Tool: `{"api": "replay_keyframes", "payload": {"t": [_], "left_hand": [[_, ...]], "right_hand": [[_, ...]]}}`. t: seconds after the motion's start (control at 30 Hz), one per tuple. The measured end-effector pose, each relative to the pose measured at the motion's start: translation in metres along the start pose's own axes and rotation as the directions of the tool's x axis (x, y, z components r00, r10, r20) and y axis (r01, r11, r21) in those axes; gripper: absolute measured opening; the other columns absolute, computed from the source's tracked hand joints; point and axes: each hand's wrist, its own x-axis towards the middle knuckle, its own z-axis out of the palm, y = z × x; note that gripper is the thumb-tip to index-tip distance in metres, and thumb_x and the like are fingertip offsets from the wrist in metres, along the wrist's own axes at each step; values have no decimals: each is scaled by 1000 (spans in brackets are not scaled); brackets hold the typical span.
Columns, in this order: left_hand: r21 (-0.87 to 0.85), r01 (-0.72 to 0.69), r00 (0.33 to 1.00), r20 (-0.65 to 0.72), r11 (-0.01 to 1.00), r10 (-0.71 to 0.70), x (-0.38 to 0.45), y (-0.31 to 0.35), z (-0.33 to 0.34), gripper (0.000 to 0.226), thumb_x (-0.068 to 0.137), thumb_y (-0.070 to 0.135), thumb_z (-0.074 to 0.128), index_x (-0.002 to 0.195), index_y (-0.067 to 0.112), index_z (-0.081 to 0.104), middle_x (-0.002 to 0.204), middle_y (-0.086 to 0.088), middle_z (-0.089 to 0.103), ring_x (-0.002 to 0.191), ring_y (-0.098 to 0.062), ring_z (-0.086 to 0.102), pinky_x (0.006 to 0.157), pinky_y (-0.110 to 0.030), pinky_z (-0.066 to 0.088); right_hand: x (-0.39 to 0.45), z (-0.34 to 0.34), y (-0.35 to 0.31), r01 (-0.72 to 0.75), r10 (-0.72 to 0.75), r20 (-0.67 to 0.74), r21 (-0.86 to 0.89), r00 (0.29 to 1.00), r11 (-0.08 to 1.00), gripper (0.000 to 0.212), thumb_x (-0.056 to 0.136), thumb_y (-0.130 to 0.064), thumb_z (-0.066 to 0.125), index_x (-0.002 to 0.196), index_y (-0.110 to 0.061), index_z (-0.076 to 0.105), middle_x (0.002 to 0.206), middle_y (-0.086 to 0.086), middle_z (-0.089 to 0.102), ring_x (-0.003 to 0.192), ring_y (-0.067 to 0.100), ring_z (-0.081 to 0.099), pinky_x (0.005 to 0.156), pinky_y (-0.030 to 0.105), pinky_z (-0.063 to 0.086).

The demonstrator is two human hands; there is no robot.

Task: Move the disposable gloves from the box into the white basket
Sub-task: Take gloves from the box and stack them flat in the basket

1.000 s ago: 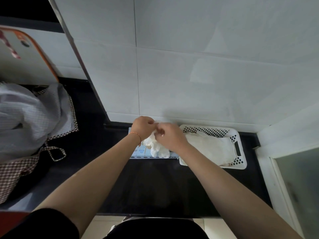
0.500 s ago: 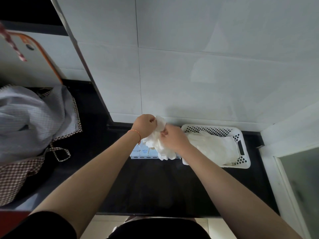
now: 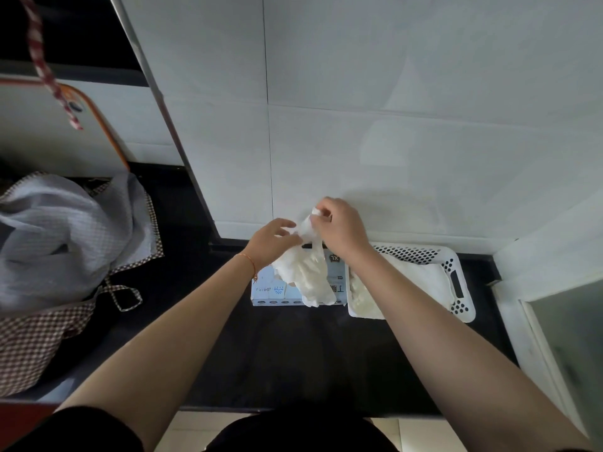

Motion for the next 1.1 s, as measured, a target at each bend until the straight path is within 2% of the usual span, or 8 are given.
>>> {"api": "replay_keyframes", "payload": {"t": [0.1, 0.23, 0.37, 0.5, 0.6, 0.73, 0.9, 1.1], "left_hand": [[30, -21, 999, 33, 999, 20, -4, -8, 2, 54, 82, 41, 76, 128, 22, 54, 122, 5, 56, 114, -15, 52, 93, -32, 44], [1, -100, 977, -189, 995, 99, -2, 4, -1, 12, 89, 32, 68, 92, 21, 68, 91, 8, 67, 88, -13, 60, 77, -28, 49], [-332, -100, 978, -204, 938, 32, -8, 28, -15, 11, 76, 25, 63, 71, 16, 62, 77, 0, 55, 77, -20, 50, 74, -33, 43], [-629, -9, 993, -95, 778, -65, -14, 45, -21, 11, 67, 26, 58, 67, 17, 52, 74, -5, 44, 77, -24, 41, 63, -31, 39], [-415, -122, 992, -36, 901, 118, -18, 56, -22, 18, 83, 20, 53, 66, 17, 59, 69, -6, 50, 65, -20, 46, 63, -31, 39], [33, -221, 944, 257, 975, 205, -30, 79, -13, 12, 94, 17, 57, 85, 14, 65, 51, 15, 48, 44, -2, 38, 48, -16, 31], [-43, -171, 941, 290, 984, 176, -32, 83, -2, 23, 87, 31, 73, 94, 11, 65, 61, 5, 58, 52, -10, 43, 51, -20, 32], [-28, -106, 934, 341, 994, 109, -28, 65, 0, 56, 57, 32, 86, 105, 16, 62, 82, 1, 69, 77, -19, 62, 79, -40, 48]], "right_hand": [[5, -11, -15, 8, 5, -101, 135, 995, 991, 6, 88, -17, 61, 84, -13, 58, 77, -3, 55, 68, 11, 48, 58, 16, 33], [7, -25, -24, -114, 121, -18, 222, 993, 968, 15, 87, -24, 61, 76, -20, 52, 67, -10, 49, 59, 5, 44, 55, 19, 33], [3, -41, -24, -285, 243, 150, 549, 958, 786, 15, 84, -17, 59, 72, -16, 51, 65, -1, 51, 64, 16, 51, 69, 30, 43], [-6, -55, -15, -477, 192, 464, 638, 865, 604, 22, 89, 4, 47, 105, -9, 54, 97, 15, 56, 85, 26, 59, 79, 40, 51], [-17, -68, 0, -516, 184, 674, 332, 715, 789, 55, 85, -17, 72, 133, -26, 47, 119, 7, 53, 109, 23, 57, 98, 43, 48], [-25, -71, 0, -328, 110, 539, 328, 835, 886, 79, 75, -36, 83, 141, -40, 39, 141, -5, 43, 132, 12, 41, 109, 39, 38], [-28, -75, -3, -215, 78, 502, 222, 862, 951, 23, 79, -27, 78, 97, -14, 69, 88, 3, 68, 84, 19, 64, 78, 34, 48], [-37, -89, 10, -283, 193, 258, 379, 947, 881, 38, 84, -33, 72, 72, -3, 52, 62, 4, 37, 53, 14, 36, 48, 24, 26]]}}
